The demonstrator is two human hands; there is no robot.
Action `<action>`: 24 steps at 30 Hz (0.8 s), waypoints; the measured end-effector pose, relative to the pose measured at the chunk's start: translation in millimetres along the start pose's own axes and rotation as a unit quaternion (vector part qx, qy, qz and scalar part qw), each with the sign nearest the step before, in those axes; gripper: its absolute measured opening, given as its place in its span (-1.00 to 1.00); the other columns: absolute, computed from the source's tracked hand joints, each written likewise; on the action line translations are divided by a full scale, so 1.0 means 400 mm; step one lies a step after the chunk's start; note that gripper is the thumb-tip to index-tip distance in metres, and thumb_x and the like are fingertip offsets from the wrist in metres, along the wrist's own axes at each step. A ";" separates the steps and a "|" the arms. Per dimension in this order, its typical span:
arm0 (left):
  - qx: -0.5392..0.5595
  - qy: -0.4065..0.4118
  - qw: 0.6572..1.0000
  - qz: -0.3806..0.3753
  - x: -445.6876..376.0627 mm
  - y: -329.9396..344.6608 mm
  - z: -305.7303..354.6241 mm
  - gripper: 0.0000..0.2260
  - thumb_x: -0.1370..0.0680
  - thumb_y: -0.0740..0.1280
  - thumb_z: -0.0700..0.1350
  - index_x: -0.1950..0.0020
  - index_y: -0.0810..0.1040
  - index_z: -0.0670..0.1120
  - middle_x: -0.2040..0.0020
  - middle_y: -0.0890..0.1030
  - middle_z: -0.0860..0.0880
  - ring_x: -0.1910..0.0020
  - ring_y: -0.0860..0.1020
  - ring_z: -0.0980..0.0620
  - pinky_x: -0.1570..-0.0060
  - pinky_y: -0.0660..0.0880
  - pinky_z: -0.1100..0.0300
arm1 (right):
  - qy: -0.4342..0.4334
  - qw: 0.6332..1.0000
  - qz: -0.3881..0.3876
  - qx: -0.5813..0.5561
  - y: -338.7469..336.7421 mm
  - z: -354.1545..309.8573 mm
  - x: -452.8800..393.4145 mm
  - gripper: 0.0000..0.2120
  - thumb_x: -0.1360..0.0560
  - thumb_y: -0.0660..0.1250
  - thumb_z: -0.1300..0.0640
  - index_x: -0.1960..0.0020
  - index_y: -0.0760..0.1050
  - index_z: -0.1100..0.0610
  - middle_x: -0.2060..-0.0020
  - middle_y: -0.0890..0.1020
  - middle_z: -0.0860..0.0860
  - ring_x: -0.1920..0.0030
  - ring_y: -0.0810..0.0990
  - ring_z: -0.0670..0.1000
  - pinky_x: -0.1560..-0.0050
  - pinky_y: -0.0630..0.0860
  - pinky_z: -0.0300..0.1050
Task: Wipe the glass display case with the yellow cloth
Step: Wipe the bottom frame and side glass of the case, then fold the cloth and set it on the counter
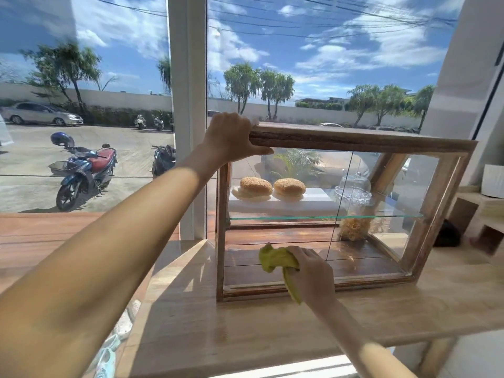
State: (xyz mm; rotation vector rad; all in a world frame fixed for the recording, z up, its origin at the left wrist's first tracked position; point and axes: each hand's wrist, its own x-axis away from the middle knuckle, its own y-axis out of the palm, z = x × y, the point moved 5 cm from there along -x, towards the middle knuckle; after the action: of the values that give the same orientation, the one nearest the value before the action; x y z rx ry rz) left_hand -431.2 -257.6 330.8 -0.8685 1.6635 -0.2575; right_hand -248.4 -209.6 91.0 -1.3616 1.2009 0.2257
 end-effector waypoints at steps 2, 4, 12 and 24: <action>0.013 -0.004 1.000 -0.003 0.007 0.000 0.000 -0.42 -0.37 0.26 0.40 -0.06 0.56 -0.07 0.22 0.63 -0.04 0.20 0.57 -0.05 0.15 0.47 0.15 | -0.017 0.999 0.048 -0.002 -0.049 -0.004 -0.054 -0.54 -0.03 0.56 0.37 0.09 0.63 0.15 0.31 0.66 0.03 0.34 0.64 0.10 0.45 0.51 -0.20; 0.021 -0.009 1.000 0.012 0.014 -0.006 0.000 -0.45 -0.38 0.29 0.36 -0.12 0.55 -0.05 0.13 0.65 -0.03 0.12 0.58 -0.06 0.09 0.50 0.11 | -0.031 0.995 0.093 -0.010 -0.102 -0.014 -0.106 -0.57 -0.09 0.50 0.36 0.04 0.62 0.18 0.25 0.67 0.10 0.29 0.65 0.14 0.40 0.54 -0.13; 0.207 -0.025 0.976 0.066 0.050 -0.051 0.007 -0.58 -0.41 0.42 0.16 -0.18 0.59 -0.02 -0.05 0.67 -0.04 0.00 0.63 0.00 -0.04 0.52 0.12 | -0.072 0.973 0.220 -0.016 -0.235 -0.067 -0.252 -0.64 -0.21 0.47 0.38 0.00 0.62 0.22 0.18 0.68 0.12 0.21 0.66 0.16 0.29 0.57 -0.12; 0.441 -0.080 0.894 0.015 0.089 -0.065 0.052 -0.87 -0.40 0.49 -0.15 0.10 0.69 -0.15 0.22 0.70 -0.06 0.29 0.65 0.16 0.21 0.60 0.28 | -0.122 0.948 0.291 -0.041 -0.282 -0.152 -0.268 -0.71 -0.31 0.29 0.18 0.00 0.60 0.19 0.16 0.67 0.07 0.14 0.62 0.09 0.17 0.47 -0.16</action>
State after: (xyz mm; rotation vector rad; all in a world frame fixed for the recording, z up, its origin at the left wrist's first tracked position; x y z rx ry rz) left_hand -403.1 -293.3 313.5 -0.1594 1.1985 -0.8204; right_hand -244.5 -238.8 255.7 -0.9801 1.3642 0.8465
